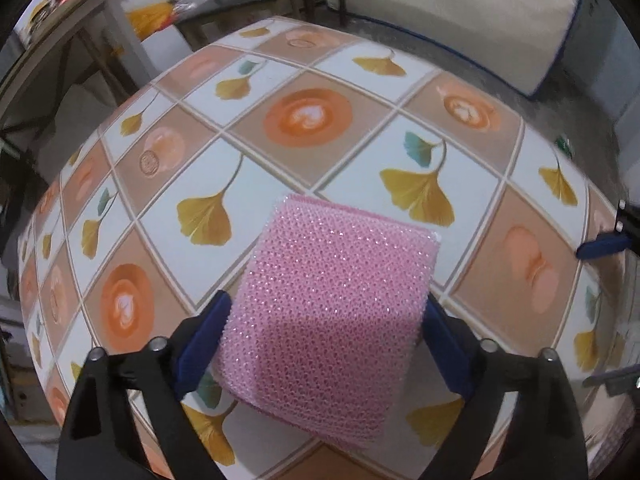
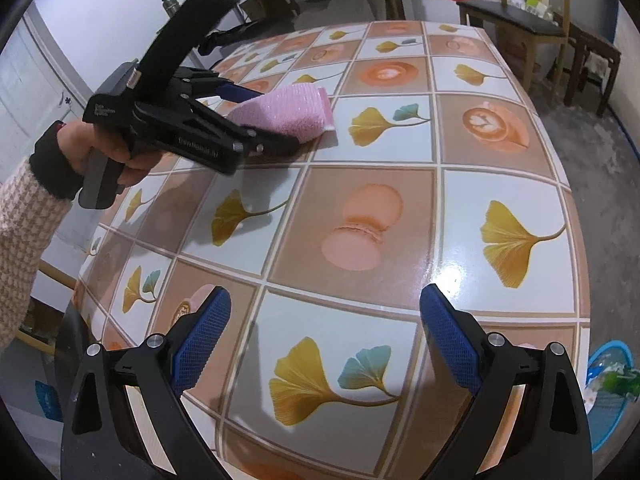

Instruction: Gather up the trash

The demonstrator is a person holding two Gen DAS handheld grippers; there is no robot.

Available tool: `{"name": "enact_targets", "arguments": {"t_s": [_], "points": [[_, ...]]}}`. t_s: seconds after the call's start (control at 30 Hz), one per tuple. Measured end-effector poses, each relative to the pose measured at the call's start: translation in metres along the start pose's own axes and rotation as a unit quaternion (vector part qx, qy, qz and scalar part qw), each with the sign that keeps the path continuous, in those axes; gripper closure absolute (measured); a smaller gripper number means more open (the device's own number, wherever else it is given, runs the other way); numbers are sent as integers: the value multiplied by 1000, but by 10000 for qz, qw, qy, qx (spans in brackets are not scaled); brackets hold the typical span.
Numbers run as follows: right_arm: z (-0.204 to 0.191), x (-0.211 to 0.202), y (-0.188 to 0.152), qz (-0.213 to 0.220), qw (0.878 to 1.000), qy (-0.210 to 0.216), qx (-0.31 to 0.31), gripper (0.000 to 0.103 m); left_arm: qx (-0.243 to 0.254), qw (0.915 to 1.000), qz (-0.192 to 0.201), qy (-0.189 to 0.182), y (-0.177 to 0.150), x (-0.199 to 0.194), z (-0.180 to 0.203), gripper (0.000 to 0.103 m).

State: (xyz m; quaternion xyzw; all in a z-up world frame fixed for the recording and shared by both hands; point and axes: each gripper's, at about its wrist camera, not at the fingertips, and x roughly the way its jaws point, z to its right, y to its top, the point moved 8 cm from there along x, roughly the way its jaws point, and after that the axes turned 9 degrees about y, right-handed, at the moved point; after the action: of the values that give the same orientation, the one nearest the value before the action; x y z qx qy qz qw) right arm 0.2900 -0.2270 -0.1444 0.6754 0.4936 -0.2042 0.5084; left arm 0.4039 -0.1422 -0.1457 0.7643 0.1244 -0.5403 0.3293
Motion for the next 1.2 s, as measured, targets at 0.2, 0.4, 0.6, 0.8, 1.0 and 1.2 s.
{"name": "enact_targets", "arguments": {"t_s": [0.2, 0.4, 0.6, 0.8, 1.0, 1.2], "points": [[0, -3, -5, 15, 10000, -46, -36, 11, -1038, 9933, 365, -356, -11, -38, -27, 18], [-2, -13, -9, 195, 9998, -66, -85, 11, -2279, 9675, 844, -696, -42, -92, -52, 18], [4, -36, -12, 506, 9987, -57, 1, 11, -3004, 9452, 1045, -730, -79, -118, -58, 18], [6, -51, -13, 681, 9977, -43, -5, 11, -3410, 9333, 1015, -498, -102, -118, -57, 18], [-7, -56, 16, 888, 9957, 216, -164, 12, -4300, 9001, 685, -168, -135, -99, -63, 18], [-37, -35, 70, 802, 9928, 535, -713, 13, -4307, 8992, 487, 600, -157, -83, -62, 18]]}}
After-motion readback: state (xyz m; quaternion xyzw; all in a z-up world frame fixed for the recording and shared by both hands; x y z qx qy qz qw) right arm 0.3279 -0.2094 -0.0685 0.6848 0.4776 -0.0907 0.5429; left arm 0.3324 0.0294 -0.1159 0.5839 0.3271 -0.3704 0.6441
